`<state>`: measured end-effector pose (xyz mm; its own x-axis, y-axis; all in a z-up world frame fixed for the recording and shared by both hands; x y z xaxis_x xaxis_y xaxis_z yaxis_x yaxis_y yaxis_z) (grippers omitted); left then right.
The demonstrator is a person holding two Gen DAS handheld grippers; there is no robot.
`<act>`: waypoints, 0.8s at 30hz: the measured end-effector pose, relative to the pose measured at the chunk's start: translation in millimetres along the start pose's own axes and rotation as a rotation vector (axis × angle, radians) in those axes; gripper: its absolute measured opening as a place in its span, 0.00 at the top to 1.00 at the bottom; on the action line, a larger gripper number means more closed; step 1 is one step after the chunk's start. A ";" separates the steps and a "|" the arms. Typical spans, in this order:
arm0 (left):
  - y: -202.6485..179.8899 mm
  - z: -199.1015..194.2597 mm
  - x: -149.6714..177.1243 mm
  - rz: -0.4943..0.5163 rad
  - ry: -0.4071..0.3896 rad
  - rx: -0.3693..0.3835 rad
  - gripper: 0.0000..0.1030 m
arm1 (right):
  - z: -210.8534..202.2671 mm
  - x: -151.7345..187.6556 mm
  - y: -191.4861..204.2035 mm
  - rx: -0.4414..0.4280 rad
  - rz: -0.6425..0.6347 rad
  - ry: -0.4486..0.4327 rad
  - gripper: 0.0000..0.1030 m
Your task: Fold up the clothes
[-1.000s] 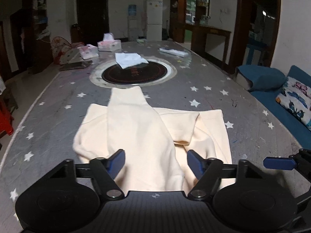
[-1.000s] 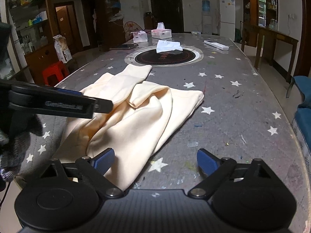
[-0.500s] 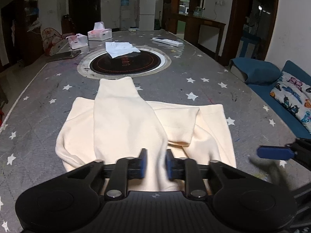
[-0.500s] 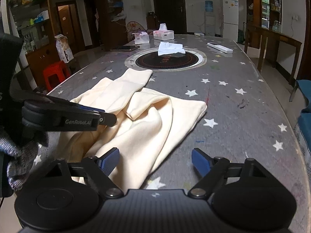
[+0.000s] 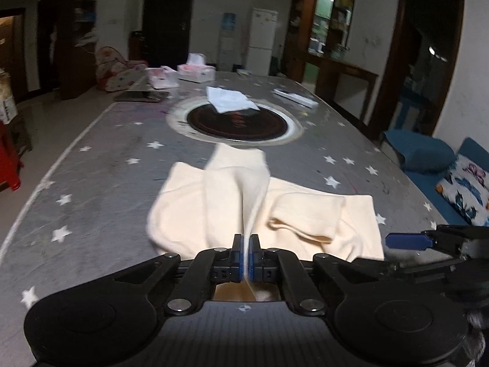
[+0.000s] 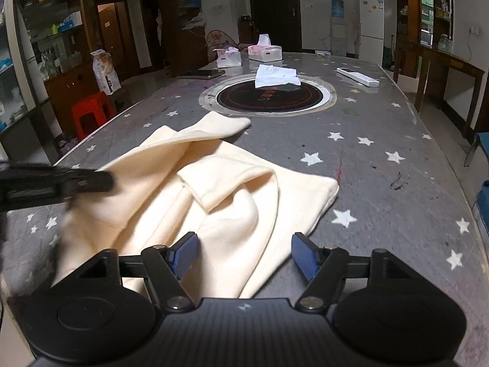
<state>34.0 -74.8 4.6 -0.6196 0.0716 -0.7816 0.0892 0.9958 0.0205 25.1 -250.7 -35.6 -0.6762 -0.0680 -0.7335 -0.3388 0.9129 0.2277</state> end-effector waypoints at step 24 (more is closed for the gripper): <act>73.3 47.1 -17.0 -0.072 0.073 -0.150 0.67 | 4.6 -14.3 -63.7 0.040 0.167 -0.031 0.49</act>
<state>87.8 -5.7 -9.9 -0.6758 -0.0015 -0.7371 -0.0714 0.9954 0.0634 59.3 -306.0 -42.6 -0.7005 0.0980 -0.7068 -0.1963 0.9258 0.3229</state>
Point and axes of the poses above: each gripper's, at about its wrist camera, not at the fingertips, and z roughly the way its jaws point, y to its left, x to its underside, the point moved 8 cm from there along z, roughly the way its jaws point, and after that the axes turned 12 degrees about -x, right-handed, at the moved point
